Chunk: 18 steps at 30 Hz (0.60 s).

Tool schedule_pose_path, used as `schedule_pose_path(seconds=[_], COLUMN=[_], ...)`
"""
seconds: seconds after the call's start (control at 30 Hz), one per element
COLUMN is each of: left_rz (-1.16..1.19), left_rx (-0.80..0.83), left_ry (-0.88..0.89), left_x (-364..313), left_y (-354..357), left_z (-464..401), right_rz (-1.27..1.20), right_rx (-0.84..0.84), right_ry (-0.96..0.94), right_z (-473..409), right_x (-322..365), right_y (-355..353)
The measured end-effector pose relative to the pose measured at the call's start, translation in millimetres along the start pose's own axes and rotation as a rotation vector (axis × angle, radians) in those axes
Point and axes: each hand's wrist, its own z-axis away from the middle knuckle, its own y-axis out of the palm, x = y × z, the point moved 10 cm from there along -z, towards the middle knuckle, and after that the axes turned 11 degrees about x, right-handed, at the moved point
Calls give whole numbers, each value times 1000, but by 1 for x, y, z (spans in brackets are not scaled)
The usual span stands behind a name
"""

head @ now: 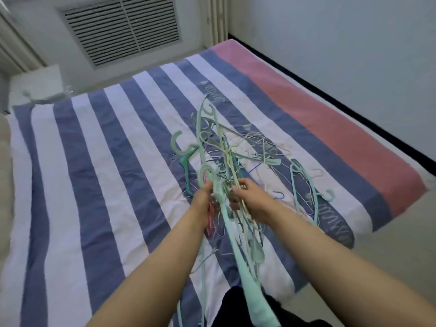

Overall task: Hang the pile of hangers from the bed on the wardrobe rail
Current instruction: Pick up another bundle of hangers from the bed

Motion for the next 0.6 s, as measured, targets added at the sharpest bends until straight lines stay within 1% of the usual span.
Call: schedule_pose_path(seconds=[0.1, 0.2, 0.27, 0.33, 0.4, 0.5, 0.6], left_rz=[39, -96, -186, -181, -198, -138, -83], left_rx=[116, 197, 196, 104, 66, 91, 166], left_ry=[98, 116, 103, 68, 53, 130, 84], left_x=[-4, 4, 4, 1, -5, -17, -18], left_y=[23, 34, 35, 18, 6, -2, -4], left_z=[6, 8, 6, -1, -2, 2, 3], right_rz=[-65, -79, -5, 113, 216, 369, 474], right_rx=[-24, -75, -78, -49, -22, 2, 66], right_ry=[-13, -57, -60, -91, -109, -147, -182], right_z=[-1, 1, 0, 2, 4, 16, 25], right_x=[4, 11, 10, 11, 11, 24, 36], right_y=[2, -6, -1, 12, 24, 34, 49])
